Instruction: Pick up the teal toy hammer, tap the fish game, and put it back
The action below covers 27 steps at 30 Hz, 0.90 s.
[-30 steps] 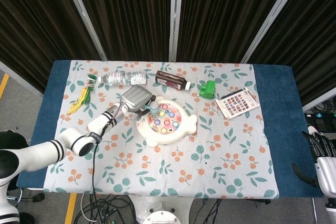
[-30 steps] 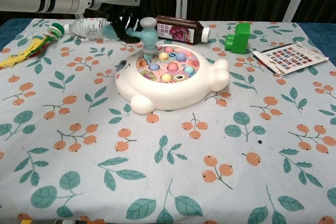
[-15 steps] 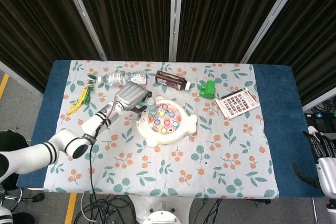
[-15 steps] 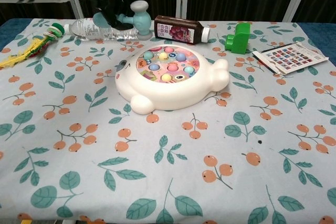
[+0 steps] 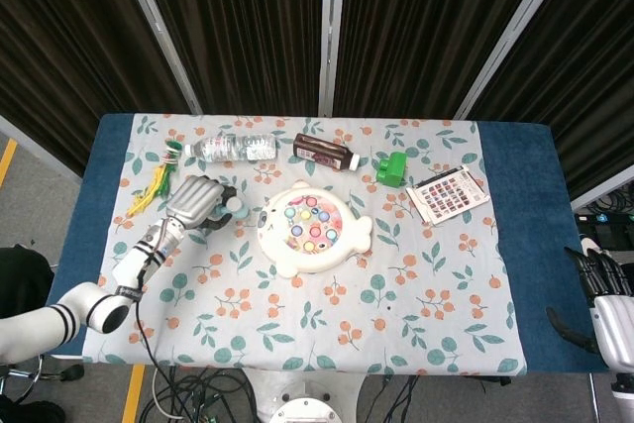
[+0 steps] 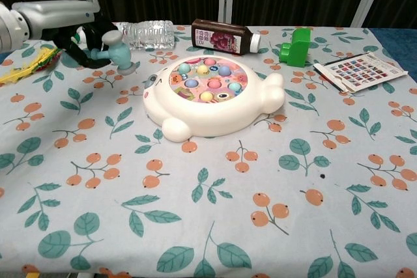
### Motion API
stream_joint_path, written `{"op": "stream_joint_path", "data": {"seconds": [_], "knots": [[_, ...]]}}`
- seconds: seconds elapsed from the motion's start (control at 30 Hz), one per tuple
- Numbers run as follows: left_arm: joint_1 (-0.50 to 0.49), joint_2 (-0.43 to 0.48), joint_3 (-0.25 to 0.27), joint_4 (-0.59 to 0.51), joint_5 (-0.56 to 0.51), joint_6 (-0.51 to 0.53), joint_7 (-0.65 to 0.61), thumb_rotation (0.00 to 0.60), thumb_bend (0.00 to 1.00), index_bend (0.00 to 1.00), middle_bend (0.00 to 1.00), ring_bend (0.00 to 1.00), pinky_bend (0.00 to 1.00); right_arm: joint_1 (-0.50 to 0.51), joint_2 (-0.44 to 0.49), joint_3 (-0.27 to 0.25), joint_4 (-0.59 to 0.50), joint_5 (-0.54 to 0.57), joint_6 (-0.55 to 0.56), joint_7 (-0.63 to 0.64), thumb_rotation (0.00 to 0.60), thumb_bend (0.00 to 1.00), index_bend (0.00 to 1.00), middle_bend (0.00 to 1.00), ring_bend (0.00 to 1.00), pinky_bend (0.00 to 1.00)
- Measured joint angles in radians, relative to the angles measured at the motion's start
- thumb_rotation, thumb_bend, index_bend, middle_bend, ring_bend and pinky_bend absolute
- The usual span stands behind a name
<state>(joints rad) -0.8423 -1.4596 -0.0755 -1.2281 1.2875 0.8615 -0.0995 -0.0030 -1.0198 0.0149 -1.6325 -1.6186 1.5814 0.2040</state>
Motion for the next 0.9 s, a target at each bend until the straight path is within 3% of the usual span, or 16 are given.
{"op": "stream_joint_path", "data": {"seconds": [0.4, 0.9], "knots": [[0.052, -0.087, 0.035, 0.13, 0.042, -0.003, -0.034, 0.6, 0.51, 0.6, 0.49, 0.37, 0.27, -0.001, -0.001, -0.001, -0.008, 0.003, 0.0, -0.01, 0.6, 0.22, 0.0, 0.13, 0.0, 0.0], [0.069, -0.086, 0.037, 0.129, 0.068, -0.028, -0.032, 0.6, 0.43, 0.41, 0.38, 0.28, 0.25, -0.003, 0.001, -0.002, -0.018, -0.001, 0.006, -0.019, 0.6, 0.22, 0.0, 0.14, 0.0, 0.0]]}}
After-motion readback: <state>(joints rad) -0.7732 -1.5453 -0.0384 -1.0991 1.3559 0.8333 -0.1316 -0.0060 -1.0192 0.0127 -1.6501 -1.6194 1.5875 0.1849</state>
